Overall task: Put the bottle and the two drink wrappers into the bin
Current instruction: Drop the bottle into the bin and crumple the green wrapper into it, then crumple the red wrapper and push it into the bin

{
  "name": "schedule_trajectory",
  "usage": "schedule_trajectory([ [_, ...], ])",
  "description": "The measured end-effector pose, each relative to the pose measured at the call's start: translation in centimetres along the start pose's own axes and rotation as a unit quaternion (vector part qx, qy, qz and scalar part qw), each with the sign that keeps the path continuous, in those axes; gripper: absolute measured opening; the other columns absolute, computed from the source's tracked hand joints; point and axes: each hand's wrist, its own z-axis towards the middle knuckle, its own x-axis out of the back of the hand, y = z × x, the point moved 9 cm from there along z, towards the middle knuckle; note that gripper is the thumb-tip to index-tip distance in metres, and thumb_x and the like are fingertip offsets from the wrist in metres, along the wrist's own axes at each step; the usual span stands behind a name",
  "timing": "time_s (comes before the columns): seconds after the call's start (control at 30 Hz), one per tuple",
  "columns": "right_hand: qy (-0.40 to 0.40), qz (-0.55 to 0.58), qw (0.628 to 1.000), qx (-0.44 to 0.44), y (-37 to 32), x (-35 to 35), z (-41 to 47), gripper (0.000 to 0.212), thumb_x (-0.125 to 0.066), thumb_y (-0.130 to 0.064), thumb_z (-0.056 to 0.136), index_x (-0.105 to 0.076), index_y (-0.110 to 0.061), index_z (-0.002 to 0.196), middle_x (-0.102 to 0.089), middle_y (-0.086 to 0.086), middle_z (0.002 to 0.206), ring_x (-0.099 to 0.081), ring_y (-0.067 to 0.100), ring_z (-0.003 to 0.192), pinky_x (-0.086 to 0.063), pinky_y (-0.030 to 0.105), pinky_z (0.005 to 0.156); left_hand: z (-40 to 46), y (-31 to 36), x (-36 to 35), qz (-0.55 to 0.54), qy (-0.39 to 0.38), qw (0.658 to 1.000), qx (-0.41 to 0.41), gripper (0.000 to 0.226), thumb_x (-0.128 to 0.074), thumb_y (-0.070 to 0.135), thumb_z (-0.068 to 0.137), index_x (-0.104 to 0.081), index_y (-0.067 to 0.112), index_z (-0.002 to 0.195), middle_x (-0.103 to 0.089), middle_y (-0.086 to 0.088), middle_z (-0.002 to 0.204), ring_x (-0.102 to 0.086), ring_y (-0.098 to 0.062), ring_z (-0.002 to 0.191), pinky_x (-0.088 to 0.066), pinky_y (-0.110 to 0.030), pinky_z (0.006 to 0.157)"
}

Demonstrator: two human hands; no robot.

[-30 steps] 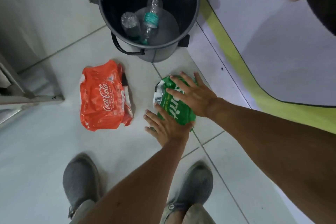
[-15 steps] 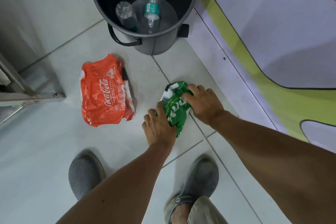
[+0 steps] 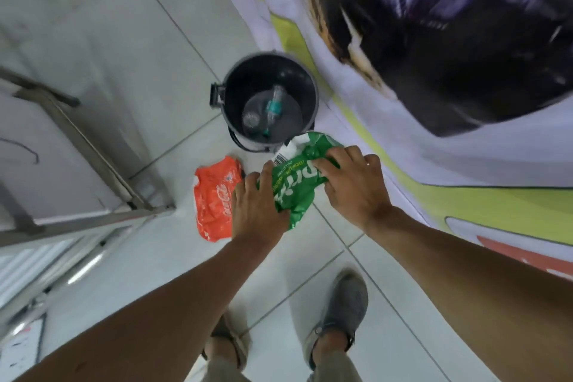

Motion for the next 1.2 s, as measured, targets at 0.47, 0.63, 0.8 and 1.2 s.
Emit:
schedule_trajectory([
  [0.47, 0.063, -0.144, 0.986, -0.046, 1.0, 5.5, 15.5, 0.035, -0.07, -0.018, 0.073, -0.071, -0.021, 0.108, -0.058, 0.01, 0.113, -0.049, 0.037, 0.109, -0.043, 0.051, 0.087, 15.9, 1.5, 4.8, 0.013, 0.053, 0.998, -0.043, 0.105, -0.071, 0.028, 0.085, 0.0, 0.021, 0.162, -0.004, -0.016, 0.171, -0.003, -0.037, 0.157, -0.011, -0.054, 0.126],
  [0.63, -0.046, -0.165, 0.985, -0.035, -2.1, -0.2, 16.3, 0.037, -0.07, -0.019, 0.073, -0.069, -0.02, 0.11, -0.052, 0.01, 0.121, -0.043, 0.035, 0.116, -0.04, 0.05, 0.088, 11.8, -3.3, 1.4, 0.015, 0.055, 0.997, -0.049, 0.09, -0.061, 0.03, 0.093, -0.006, 0.021, 0.163, 0.0, -0.015, 0.172, 0.004, -0.035, 0.158, -0.004, -0.051, 0.127],
  [0.8, -0.021, -0.099, 0.994, -0.047, -4.4, -1.4, 14.0, 0.051, -0.073, -0.022, 0.074, -0.061, -0.023, 0.124, -0.054, 0.006, 0.125, -0.043, 0.031, 0.118, -0.033, 0.05, 0.089, 7.7, -8.3, 0.4, 0.018, 0.02, 1.0, -0.015, 0.081, -0.057, 0.032, 0.095, -0.013, 0.019, 0.162, -0.007, -0.014, 0.171, -0.004, -0.034, 0.158, -0.004, -0.043, 0.126],
  [1.2, -0.163, -0.011, 0.972, 0.166, -15.8, -9.8, 8.3, 0.051, -0.066, -0.017, 0.084, -0.057, -0.021, 0.134, -0.056, 0.007, 0.133, -0.051, 0.029, 0.118, -0.044, 0.047, 0.09, 0.0, -21.9, -5.9, -0.052, -0.049, 0.964, 0.258, 0.08, -0.066, 0.043, 0.082, -0.032, 0.022, 0.151, -0.054, -0.012, 0.142, -0.051, -0.035, 0.127, -0.048, -0.049, 0.102],
])
